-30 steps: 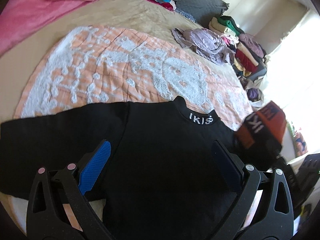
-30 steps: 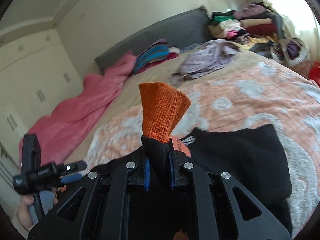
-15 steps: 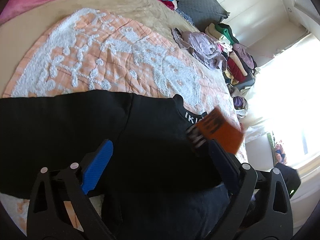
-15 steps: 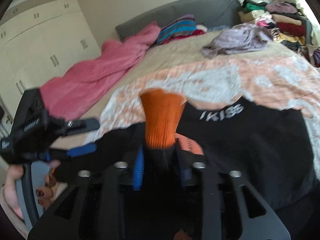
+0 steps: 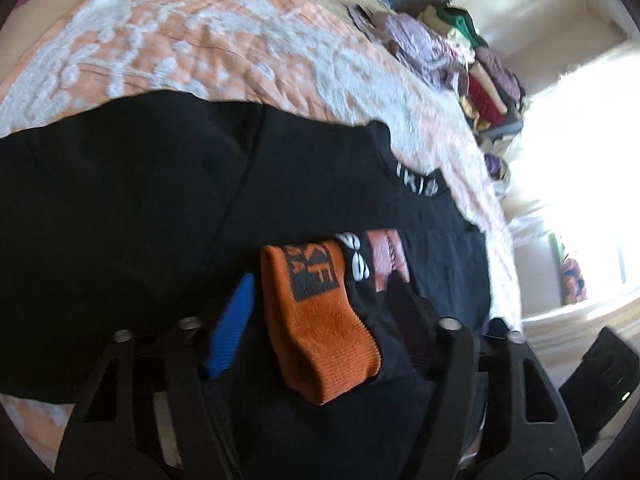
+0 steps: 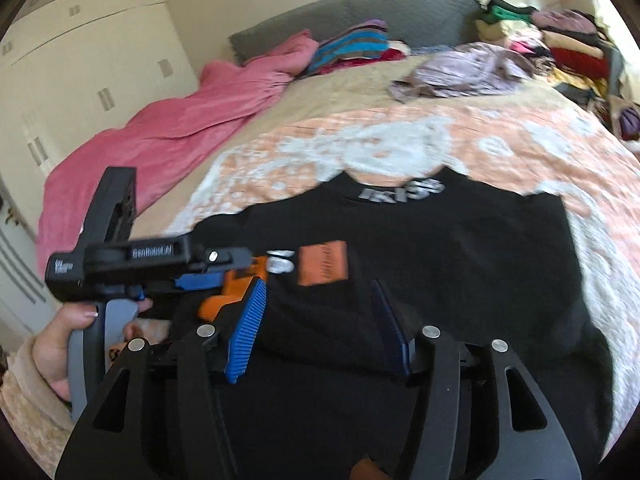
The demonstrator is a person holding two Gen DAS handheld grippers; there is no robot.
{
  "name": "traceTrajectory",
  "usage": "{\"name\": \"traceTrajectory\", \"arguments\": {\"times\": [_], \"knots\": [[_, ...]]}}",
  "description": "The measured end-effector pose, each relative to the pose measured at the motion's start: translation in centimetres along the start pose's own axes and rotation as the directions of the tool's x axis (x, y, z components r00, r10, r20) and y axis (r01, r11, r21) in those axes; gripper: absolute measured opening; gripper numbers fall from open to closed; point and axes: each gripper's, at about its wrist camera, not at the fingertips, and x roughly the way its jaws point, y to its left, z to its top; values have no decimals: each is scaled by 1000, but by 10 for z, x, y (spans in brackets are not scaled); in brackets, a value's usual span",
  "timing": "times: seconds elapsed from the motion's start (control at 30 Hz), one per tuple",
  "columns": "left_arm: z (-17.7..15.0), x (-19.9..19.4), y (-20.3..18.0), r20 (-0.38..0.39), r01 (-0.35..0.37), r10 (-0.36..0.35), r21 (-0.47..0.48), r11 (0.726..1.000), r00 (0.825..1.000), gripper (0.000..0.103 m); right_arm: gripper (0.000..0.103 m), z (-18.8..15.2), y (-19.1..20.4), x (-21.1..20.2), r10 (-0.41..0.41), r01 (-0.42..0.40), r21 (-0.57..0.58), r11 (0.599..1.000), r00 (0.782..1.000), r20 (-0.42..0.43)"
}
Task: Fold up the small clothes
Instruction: 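Carry the cuff across the sweatshirt body toward the left tool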
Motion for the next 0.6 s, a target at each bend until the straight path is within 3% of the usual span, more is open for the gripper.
{"name": "traceTrajectory", "arguments": {"times": [0.1,0.23,0.3,0.37,0.4,0.5,0.6], "knots": [[-6,10,-13,-6,-67,68,101,993,998,7,53,-2,-17,-4,-32,32,38,999,999,-3],[-8,-5,-23,50,-124,116,197,973,992,7,53,-6,-35,-5,-80,81,59,995,997,-12],[-10,-4,-23,34,-152,148,224,963,988,10,53,-7,-42,3,-106,109,68,992,994,-37],[-14,0,-19,36,-221,219,248,943,975,20,53,-10,-48,16,-144,150,77,986,986,-82],[-16,2,-16,29,-237,237,251,939,971,31,53,-12,-51,21,-149,158,86,984,984,-100],[-20,-1,-9,30,-217,216,232,948,976,32,53,-17,-55,31,-138,155,126,980,981,-138],[-22,-8,-8,42,-223,220,227,948,975,34,57,-17,-46,28,-119,133,117,984,986,-116]]}}
